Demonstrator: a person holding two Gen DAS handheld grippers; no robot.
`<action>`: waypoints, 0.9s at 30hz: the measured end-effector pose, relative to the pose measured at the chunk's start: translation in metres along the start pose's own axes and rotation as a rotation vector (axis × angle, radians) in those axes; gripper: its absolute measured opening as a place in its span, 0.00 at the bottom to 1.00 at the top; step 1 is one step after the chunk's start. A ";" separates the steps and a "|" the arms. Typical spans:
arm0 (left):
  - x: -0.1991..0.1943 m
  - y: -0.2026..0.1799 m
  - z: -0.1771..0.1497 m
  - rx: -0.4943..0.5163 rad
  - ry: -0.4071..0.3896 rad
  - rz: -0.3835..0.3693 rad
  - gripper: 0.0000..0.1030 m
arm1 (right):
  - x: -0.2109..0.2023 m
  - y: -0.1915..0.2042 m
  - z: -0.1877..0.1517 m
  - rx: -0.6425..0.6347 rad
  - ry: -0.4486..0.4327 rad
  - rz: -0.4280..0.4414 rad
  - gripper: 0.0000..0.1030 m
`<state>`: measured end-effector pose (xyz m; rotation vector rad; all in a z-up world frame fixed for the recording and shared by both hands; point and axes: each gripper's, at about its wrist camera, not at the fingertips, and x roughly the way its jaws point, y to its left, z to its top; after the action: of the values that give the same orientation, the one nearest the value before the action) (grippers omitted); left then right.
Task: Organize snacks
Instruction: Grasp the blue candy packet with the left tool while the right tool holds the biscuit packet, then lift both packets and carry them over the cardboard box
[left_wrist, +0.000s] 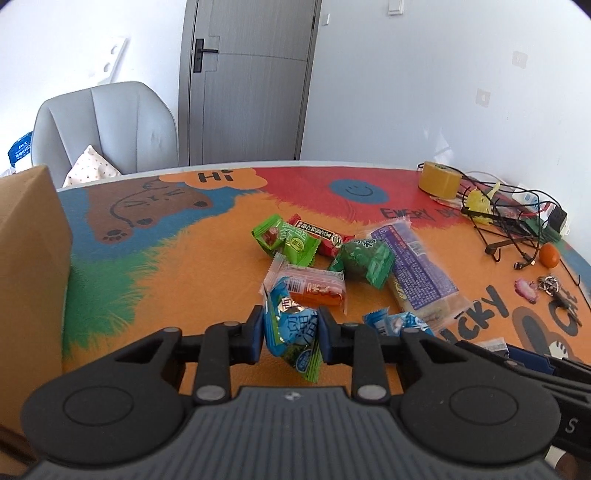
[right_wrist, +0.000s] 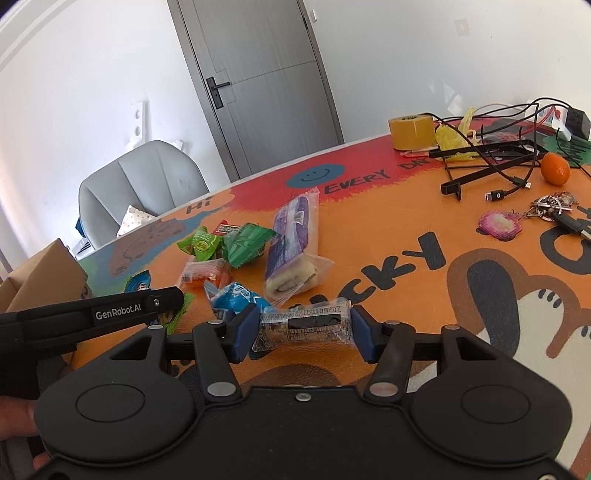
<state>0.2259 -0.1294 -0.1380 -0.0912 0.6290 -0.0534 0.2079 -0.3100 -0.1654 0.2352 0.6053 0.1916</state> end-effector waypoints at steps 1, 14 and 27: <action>-0.003 -0.001 0.000 0.003 -0.007 0.002 0.27 | -0.002 0.001 0.000 -0.004 -0.004 0.000 0.52; -0.053 0.002 0.001 -0.004 -0.116 0.024 0.27 | -0.022 0.015 0.002 -0.022 -0.061 0.018 0.52; -0.107 0.036 0.017 -0.045 -0.243 0.096 0.27 | -0.031 0.065 0.019 -0.075 -0.126 0.114 0.52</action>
<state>0.1504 -0.0838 -0.0660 -0.1094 0.3913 0.0644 0.1868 -0.2587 -0.1159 0.2073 0.4586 0.3066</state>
